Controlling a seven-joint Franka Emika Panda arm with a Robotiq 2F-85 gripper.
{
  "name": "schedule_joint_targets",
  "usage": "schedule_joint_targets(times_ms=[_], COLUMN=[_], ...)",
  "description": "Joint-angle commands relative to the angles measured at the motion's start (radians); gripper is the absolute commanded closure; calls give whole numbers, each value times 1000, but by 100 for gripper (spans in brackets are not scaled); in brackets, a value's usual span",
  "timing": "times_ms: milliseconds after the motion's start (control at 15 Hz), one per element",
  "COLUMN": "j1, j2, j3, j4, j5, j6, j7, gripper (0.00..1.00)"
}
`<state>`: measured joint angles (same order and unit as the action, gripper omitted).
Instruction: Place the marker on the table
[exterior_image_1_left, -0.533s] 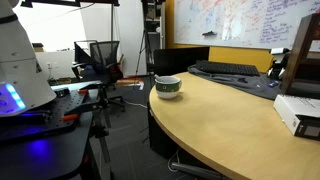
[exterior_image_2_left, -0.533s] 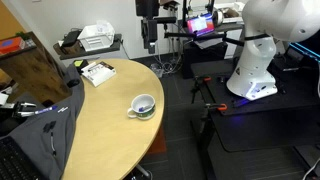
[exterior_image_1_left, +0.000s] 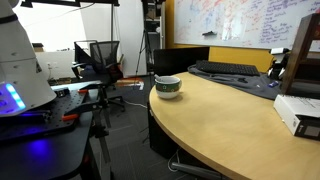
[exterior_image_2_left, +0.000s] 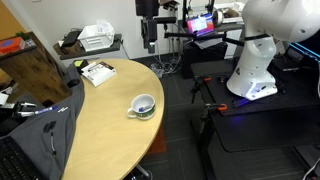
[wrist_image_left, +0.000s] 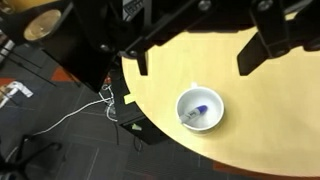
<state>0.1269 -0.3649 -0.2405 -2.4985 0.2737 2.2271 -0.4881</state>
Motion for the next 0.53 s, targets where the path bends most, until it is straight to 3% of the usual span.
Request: schedule_joint_targets(times_ms=[0, 133, 467], j1=[-30, -65, -82], j2=[3, 57, 223], j3=[29, 96, 213], j4=[2, 23, 74], j5=[13, -41, -74], j6=[-4, 17, 28], j7=[-9, 194, 519], gripper=[0, 0, 0])
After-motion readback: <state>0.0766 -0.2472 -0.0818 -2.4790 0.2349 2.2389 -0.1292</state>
